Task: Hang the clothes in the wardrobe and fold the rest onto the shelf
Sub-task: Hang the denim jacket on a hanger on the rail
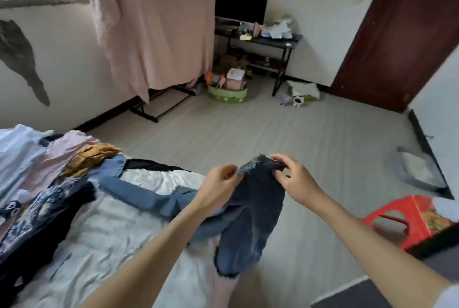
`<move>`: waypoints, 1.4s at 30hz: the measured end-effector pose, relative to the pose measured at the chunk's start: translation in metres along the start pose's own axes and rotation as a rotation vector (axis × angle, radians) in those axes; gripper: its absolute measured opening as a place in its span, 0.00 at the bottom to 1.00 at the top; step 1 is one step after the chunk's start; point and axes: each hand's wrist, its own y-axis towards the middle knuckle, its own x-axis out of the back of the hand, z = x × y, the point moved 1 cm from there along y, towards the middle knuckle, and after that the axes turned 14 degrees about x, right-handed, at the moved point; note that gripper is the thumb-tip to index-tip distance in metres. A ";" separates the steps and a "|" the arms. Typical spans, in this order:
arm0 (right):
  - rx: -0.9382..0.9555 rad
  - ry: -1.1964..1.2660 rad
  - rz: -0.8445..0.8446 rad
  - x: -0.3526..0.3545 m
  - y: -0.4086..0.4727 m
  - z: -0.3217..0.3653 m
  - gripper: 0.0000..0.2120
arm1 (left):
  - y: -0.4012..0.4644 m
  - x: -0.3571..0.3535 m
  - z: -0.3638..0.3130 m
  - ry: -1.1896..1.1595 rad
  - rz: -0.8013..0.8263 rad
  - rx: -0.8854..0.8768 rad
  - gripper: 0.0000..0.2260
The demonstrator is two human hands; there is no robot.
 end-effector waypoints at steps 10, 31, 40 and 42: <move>-0.180 0.183 -0.313 0.124 -0.214 0.023 0.14 | -0.084 -0.166 -0.196 -0.772 0.708 0.318 0.16; -0.565 -0.441 -0.959 0.296 -0.401 0.046 0.11 | -0.193 -0.388 -0.264 0.243 1.135 -0.285 0.12; -0.752 -0.511 -1.138 0.300 -0.478 0.080 0.08 | -0.288 -0.440 -0.252 0.373 1.362 -0.642 0.14; -0.767 -0.498 -1.194 0.298 -0.497 0.088 0.08 | -0.302 -0.455 -0.255 0.400 1.223 -0.848 0.07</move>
